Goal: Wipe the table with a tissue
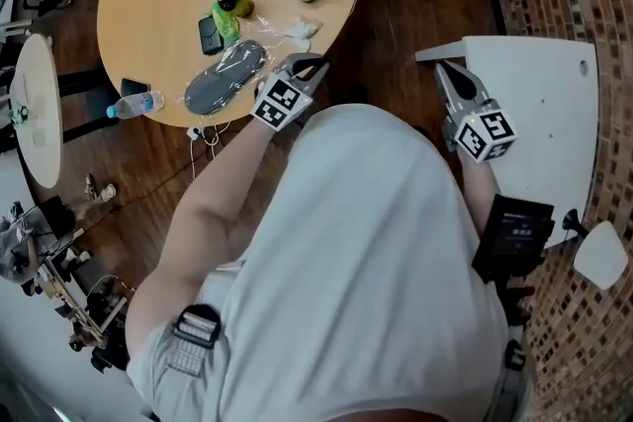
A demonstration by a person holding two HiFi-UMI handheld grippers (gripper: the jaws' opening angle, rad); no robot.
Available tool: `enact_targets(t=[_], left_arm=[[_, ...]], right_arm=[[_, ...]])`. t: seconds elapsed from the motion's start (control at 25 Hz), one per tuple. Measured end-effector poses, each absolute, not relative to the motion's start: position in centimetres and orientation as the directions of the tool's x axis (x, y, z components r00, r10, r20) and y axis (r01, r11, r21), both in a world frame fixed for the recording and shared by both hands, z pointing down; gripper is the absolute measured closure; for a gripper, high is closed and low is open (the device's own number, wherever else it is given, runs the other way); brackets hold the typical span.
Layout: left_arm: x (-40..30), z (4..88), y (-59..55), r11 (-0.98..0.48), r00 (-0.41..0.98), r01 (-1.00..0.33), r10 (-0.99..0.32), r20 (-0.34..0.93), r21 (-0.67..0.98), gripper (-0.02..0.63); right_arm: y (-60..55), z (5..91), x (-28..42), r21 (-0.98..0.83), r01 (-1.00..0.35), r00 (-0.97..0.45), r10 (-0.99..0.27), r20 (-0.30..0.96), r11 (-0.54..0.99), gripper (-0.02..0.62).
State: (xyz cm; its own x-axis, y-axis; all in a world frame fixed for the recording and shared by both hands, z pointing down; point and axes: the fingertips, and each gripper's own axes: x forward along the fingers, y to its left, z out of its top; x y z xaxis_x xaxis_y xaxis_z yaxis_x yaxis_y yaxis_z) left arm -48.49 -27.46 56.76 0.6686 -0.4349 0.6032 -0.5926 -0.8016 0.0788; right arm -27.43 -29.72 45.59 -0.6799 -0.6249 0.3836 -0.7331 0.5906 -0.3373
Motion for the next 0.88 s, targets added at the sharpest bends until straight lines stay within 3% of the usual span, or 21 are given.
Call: enact_targets(t=[0.24,0.48,0.72,0.88], left_arm=[[-51.9,58.0,-30.7,-0.869,0.641,-0.495,-0.361,0.677,0.006,0.508],[-53.7,59.4,-34.8,-0.9,0.577,-0.434,-0.241,0.781,0.043,0.452],[-54.0,61.3,-37.2,-0.85,0.569,-0.475,-0.099,0.816,0.227,0.44],[-54.2,62.5,-38.2,-0.781,0.533,-0.559,-0.081,0.842,0.279,0.428]], right_arm=[[-30.8,46.0,-28.8,-0.34,-0.735,-0.678,-0.62,0.396,0.587,0.581],[-30.3,46.9,-27.8,-0.358,-0.765,-0.645,-0.638,0.421,0.536,0.581],[-28.9,47.9,-25.7,-0.377,-0.806,-0.59,-0.672,0.447,0.457,0.581],[-28.2,47.4,-24.2,-0.377,-0.824,-0.562,-0.692,0.453,0.422,0.581]])
